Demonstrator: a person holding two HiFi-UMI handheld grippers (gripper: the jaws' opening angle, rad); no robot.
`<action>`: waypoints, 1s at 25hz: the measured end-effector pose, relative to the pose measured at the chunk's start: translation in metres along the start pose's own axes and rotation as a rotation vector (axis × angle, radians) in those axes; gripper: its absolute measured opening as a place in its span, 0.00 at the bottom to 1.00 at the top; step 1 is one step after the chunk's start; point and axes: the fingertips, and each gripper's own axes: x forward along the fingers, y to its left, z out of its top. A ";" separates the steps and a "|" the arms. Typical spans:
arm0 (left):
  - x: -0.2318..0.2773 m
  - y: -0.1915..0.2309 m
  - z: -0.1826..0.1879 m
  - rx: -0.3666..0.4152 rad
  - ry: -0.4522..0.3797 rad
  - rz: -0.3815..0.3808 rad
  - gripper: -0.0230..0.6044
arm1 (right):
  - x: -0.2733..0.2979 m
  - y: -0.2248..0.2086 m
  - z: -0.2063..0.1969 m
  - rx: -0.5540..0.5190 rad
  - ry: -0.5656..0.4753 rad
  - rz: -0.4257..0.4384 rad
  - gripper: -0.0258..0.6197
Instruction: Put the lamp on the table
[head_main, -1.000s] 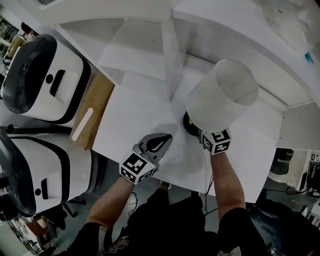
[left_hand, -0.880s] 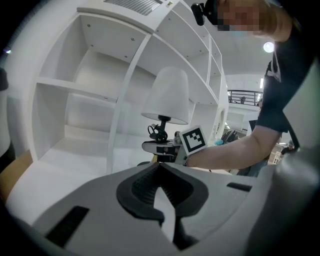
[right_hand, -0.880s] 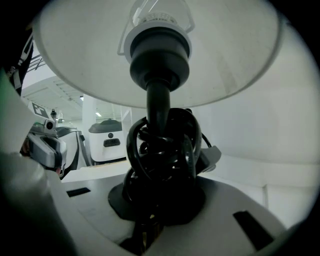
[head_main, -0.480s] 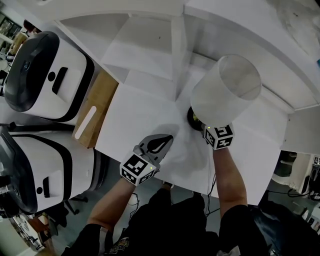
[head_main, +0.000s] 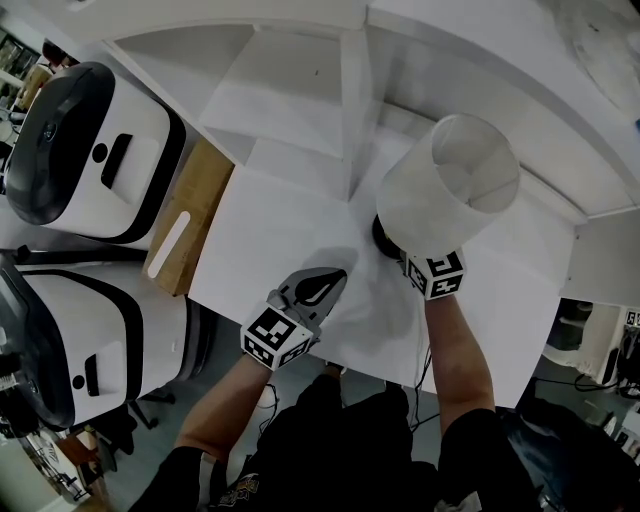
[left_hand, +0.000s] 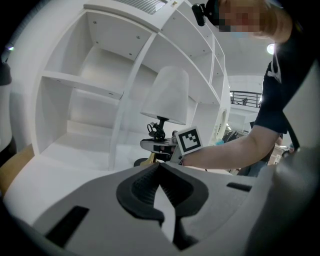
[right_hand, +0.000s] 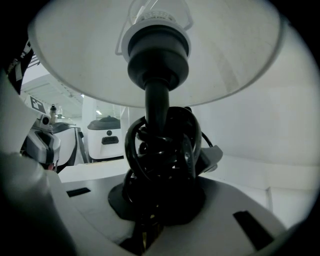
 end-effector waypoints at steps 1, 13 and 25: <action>0.000 -0.001 0.000 -0.001 -0.001 0.000 0.05 | 0.000 0.000 -0.001 -0.001 0.000 0.001 0.13; -0.010 -0.005 -0.004 -0.008 0.000 0.011 0.05 | -0.003 0.004 -0.004 -0.012 -0.014 0.000 0.13; -0.021 -0.015 -0.005 -0.014 -0.011 0.005 0.05 | -0.017 0.001 -0.017 0.066 -0.006 -0.065 0.20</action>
